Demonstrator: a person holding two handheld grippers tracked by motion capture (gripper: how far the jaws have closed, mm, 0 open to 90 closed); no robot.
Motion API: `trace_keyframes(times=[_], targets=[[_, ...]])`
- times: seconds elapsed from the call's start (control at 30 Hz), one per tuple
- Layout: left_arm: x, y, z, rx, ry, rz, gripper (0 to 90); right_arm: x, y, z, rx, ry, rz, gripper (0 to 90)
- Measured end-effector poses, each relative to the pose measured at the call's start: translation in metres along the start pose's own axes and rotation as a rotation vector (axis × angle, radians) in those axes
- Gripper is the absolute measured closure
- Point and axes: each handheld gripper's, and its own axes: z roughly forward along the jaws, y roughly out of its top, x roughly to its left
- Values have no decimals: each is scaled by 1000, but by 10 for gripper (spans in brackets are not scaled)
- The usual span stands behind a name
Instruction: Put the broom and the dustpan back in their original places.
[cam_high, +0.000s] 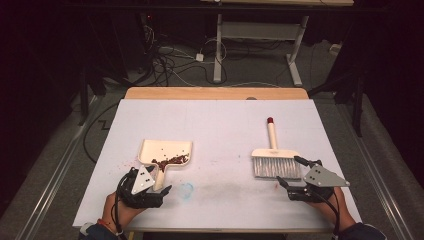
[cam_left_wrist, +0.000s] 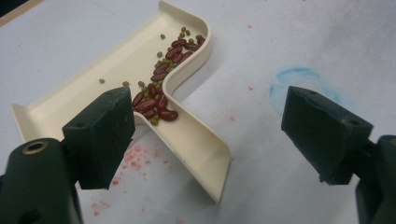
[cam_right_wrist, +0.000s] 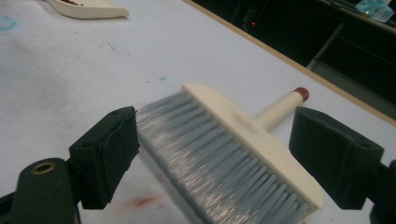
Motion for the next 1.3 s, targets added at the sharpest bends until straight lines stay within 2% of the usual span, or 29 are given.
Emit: trace_keyframes(times=[0.3,0.5,0.57,0.77,0.9,1.13,1.2,1.3], targets=[[-2,2,-2,-10,8,3,169,8,-16,-3,18,29,22,165],[-4,3,-2,-14,7,4,170,8,-14,-6,-1,14,9,167],[-4,2,-2,-12,6,11,170,7,-13,-6,-8,23,21,167],[-3,1,-5,-23,7,10,170,11,-11,-9,-5,15,4,167],[-6,2,-4,-18,5,30,170,12,-10,-12,-10,6,-4,167],[-6,3,-2,-12,4,27,170,11,-11,-12,-8,5,1,167],[-6,3,-2,-15,6,37,170,12,-10,-12,-5,1,-1,167],[-6,2,-2,-11,1,26,170,12,-10,-12,-9,3,-4,167]])
